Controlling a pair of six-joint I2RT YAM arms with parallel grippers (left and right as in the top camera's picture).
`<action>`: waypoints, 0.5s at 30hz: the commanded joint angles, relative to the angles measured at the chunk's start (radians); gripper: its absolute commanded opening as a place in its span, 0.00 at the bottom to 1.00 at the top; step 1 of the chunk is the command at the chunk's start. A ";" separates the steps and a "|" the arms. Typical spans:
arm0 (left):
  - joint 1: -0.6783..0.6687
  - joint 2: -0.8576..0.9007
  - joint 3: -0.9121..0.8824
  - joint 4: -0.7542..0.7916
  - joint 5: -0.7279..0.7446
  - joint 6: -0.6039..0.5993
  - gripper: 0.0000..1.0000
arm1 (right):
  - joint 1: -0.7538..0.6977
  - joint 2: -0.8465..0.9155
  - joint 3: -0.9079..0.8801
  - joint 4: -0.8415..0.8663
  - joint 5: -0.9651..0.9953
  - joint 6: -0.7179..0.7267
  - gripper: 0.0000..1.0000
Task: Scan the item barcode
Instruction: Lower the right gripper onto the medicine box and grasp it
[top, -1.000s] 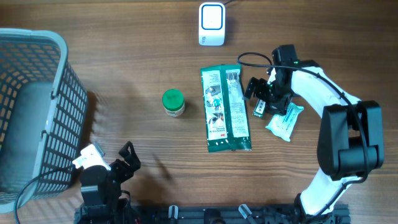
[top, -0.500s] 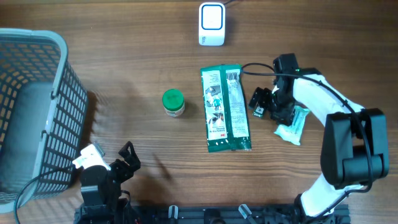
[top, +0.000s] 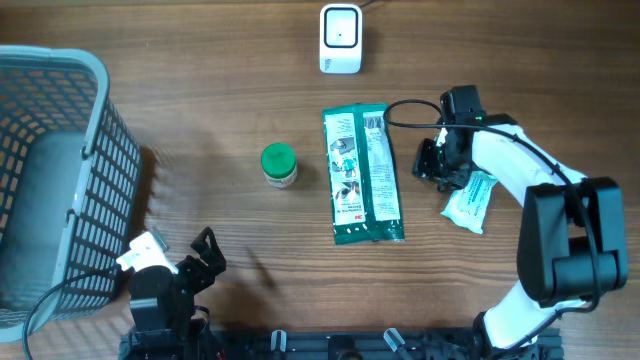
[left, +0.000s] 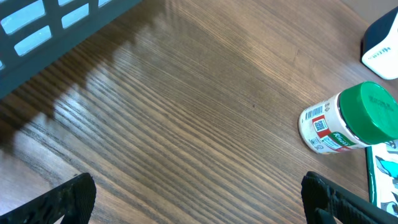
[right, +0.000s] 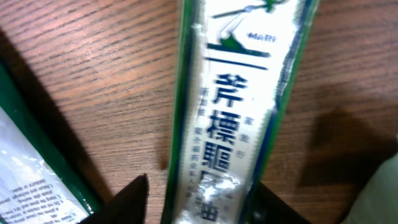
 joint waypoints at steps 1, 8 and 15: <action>-0.005 -0.007 -0.004 0.000 -0.003 -0.005 1.00 | -0.002 0.003 0.026 -0.045 -0.009 -0.061 0.99; -0.005 -0.007 -0.004 0.000 -0.003 -0.005 1.00 | -0.002 0.011 0.153 -0.066 0.233 0.019 1.00; -0.005 -0.007 -0.004 0.000 -0.003 -0.005 1.00 | -0.002 0.055 0.153 0.009 0.236 0.038 0.89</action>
